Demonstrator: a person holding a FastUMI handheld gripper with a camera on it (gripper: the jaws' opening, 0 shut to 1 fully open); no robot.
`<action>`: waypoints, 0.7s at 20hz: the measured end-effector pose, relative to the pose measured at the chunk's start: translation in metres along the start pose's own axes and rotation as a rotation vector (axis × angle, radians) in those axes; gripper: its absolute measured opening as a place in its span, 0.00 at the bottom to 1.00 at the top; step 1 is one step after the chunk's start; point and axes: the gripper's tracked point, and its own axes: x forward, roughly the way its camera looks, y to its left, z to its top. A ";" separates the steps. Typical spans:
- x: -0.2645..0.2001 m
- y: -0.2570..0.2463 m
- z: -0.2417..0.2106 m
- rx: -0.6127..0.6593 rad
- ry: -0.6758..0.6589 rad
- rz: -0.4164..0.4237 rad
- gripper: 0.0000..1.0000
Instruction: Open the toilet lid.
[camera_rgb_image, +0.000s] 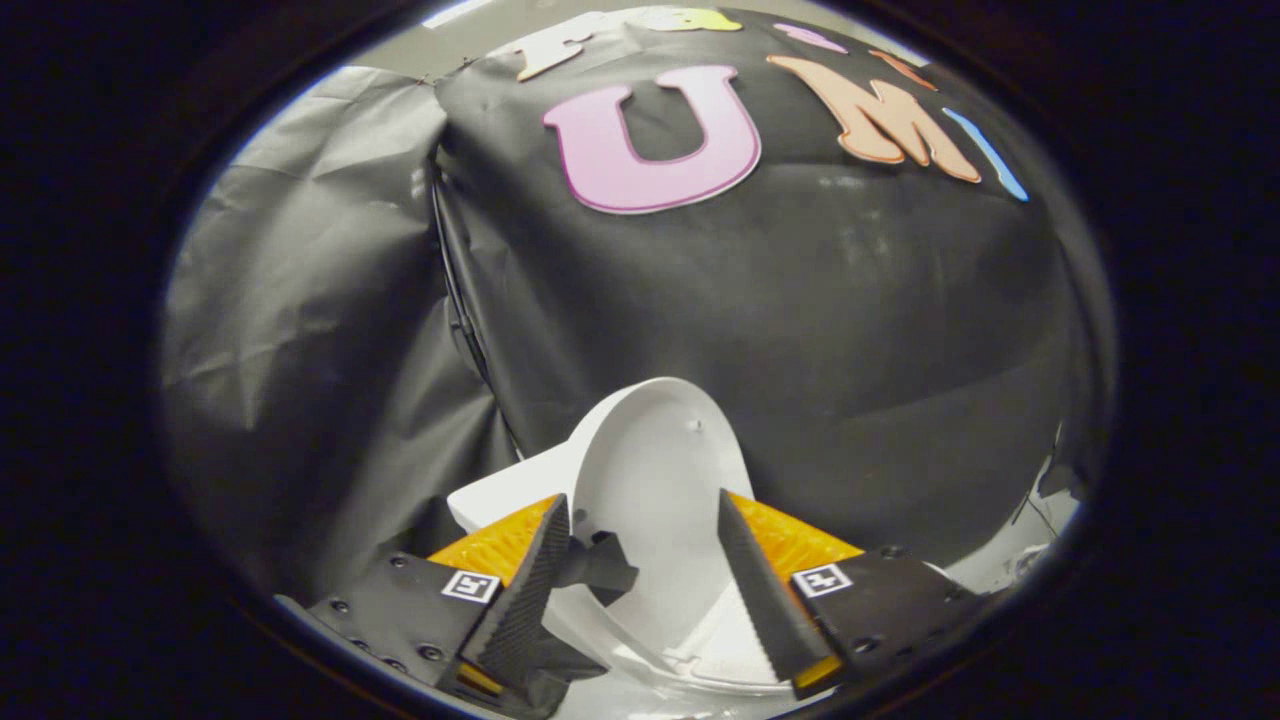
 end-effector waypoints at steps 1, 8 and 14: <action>-0.008 -0.010 0.010 0.000 -0.018 -0.008 0.94; -0.084 -0.087 0.059 -0.045 -0.120 -0.053 0.94; -0.154 -0.167 0.074 -0.070 -0.145 -0.119 0.94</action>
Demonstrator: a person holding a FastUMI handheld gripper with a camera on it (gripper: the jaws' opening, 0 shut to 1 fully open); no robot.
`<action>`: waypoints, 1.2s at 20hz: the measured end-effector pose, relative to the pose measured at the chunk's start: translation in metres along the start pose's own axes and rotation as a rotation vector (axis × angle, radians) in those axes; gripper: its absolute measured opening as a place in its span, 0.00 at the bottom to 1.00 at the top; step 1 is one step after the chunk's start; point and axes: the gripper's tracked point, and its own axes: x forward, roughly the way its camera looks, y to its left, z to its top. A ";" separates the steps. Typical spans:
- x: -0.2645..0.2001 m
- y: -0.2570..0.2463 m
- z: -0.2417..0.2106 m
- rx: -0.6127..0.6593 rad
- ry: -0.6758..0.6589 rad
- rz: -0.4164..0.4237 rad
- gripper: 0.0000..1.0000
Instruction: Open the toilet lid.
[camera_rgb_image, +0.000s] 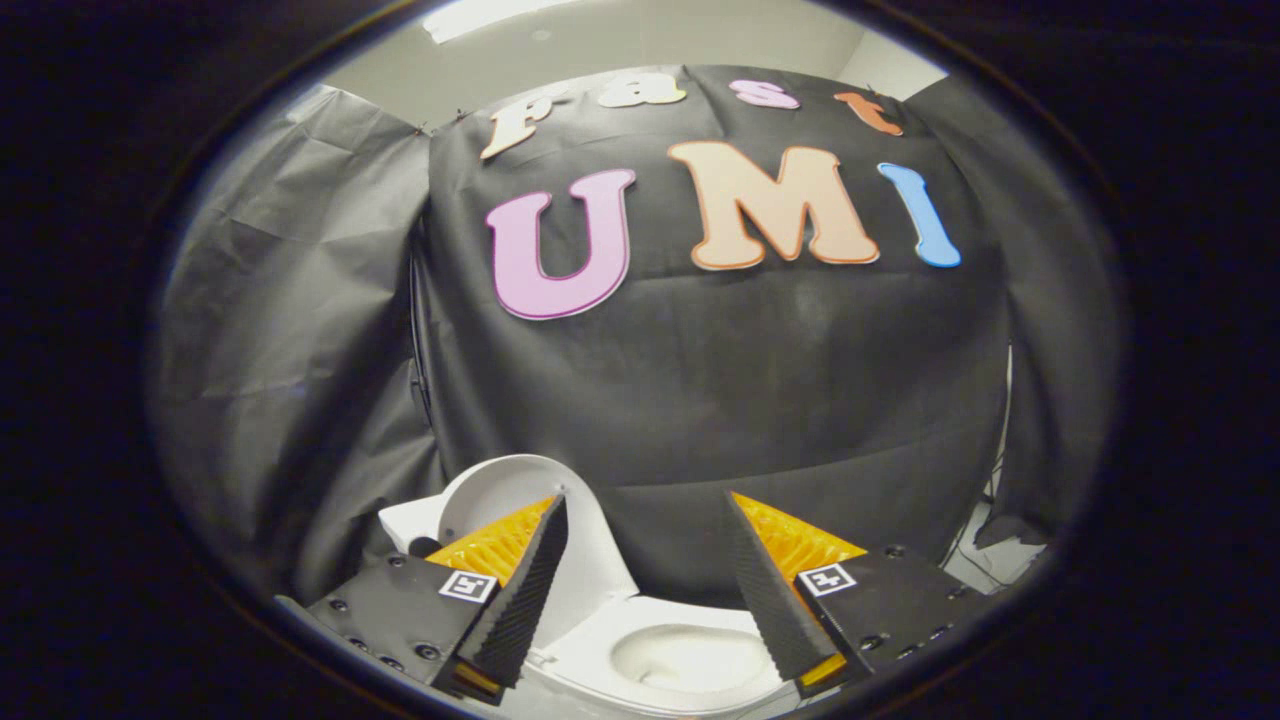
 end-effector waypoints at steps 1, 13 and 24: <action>-0.012 -0.017 0.004 0.002 0.000 -0.015 0.94; -0.161 -0.223 0.000 0.020 0.008 -0.211 0.94; -0.274 -0.258 -0.010 -0.057 -0.029 -0.185 0.94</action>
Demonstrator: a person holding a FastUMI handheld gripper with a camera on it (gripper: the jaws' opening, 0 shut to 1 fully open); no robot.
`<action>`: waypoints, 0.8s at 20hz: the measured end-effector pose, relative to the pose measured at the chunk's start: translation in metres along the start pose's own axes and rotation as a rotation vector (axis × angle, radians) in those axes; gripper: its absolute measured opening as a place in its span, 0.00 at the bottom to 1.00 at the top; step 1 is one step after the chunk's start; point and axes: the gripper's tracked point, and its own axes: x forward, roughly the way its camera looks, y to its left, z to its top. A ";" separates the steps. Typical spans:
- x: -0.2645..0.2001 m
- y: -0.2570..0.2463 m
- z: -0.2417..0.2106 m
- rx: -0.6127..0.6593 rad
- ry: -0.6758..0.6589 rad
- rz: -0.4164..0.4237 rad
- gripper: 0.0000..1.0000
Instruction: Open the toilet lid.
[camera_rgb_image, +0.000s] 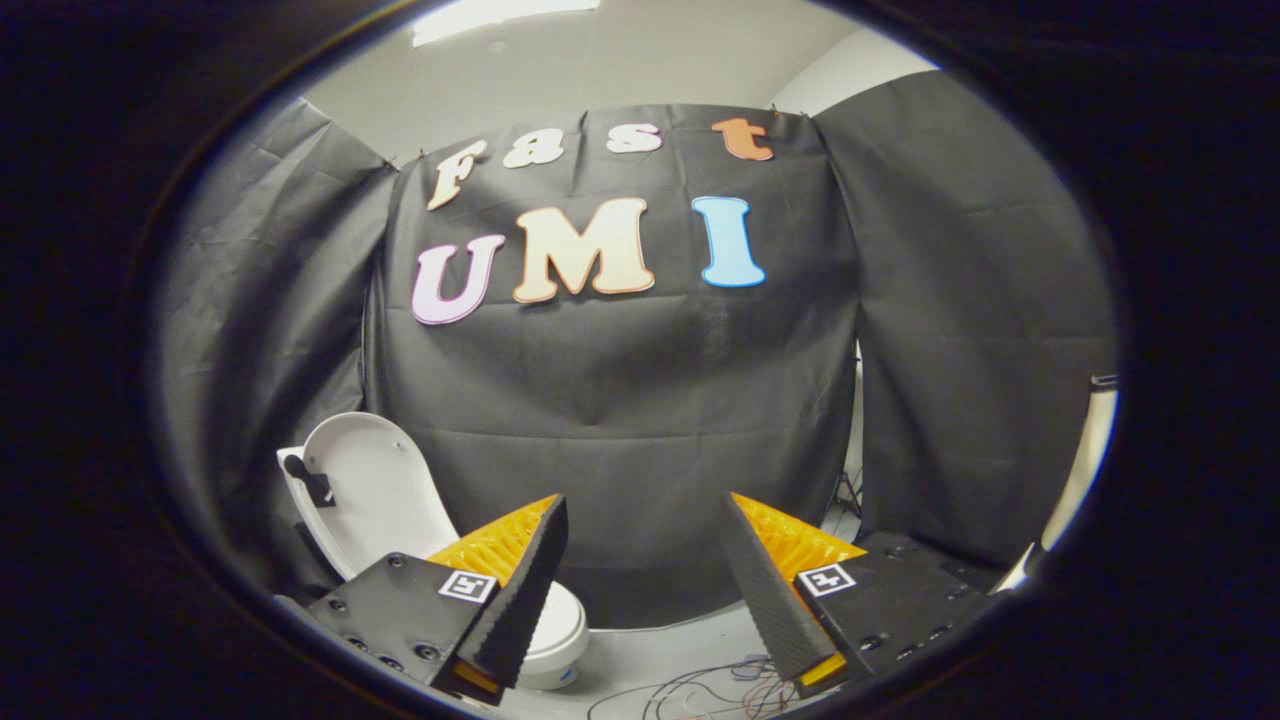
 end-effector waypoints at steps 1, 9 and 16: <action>-0.013 -0.002 -0.001 -0.004 0.000 0.003 0.94; -0.075 -0.006 0.007 -0.005 0.013 0.042 0.94; -0.085 0.002 0.015 -0.026 0.002 0.063 0.94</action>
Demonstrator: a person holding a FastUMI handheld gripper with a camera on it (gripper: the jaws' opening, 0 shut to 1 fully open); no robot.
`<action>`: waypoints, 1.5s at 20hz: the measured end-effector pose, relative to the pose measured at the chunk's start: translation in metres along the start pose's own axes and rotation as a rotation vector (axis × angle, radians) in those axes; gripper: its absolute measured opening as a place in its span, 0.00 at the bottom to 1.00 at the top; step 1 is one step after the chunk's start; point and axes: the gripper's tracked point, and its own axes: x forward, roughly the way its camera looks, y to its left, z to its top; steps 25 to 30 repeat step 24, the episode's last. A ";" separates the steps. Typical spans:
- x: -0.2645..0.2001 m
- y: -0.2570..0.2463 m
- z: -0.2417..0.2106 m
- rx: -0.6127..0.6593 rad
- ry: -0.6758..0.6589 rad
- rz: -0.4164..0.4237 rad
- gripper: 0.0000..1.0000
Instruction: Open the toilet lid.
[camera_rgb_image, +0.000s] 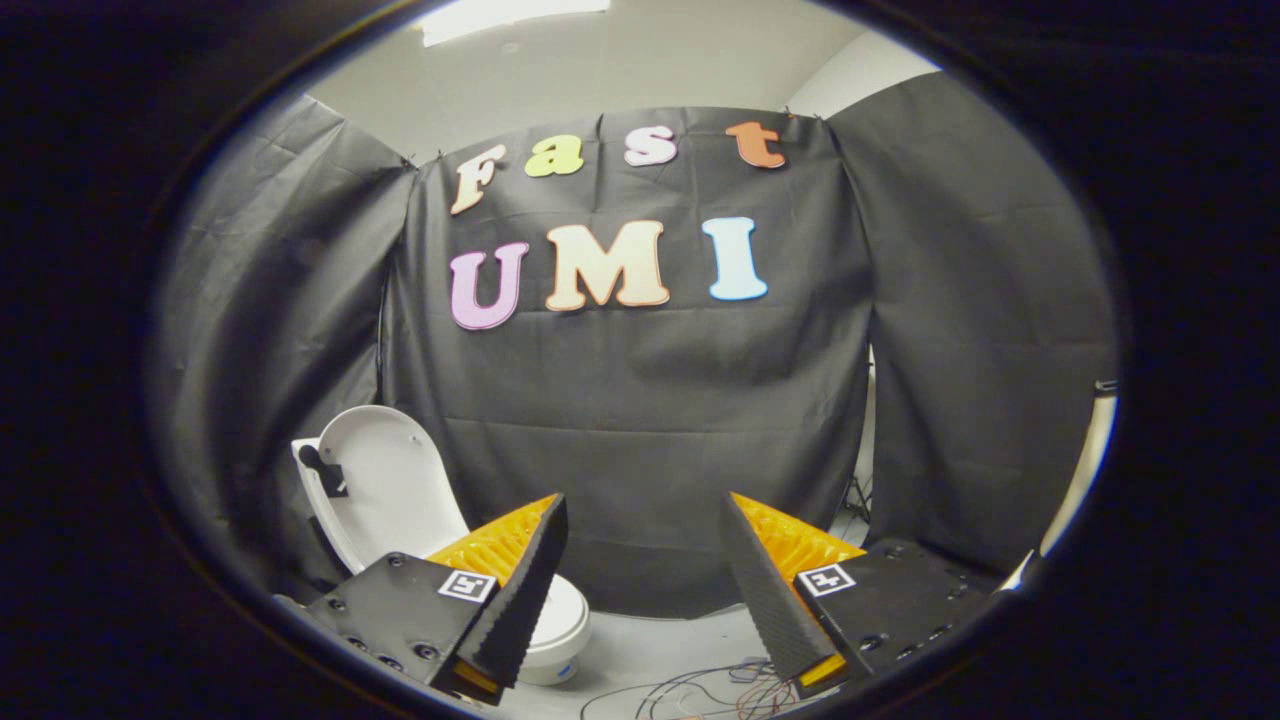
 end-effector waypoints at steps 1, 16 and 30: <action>-0.002 0.002 0.000 -0.007 -0.002 0.005 0.94; 0.002 0.009 -0.015 0.006 -0.011 0.065 0.99; 0.009 0.013 -0.021 -0.020 -0.010 0.087 0.99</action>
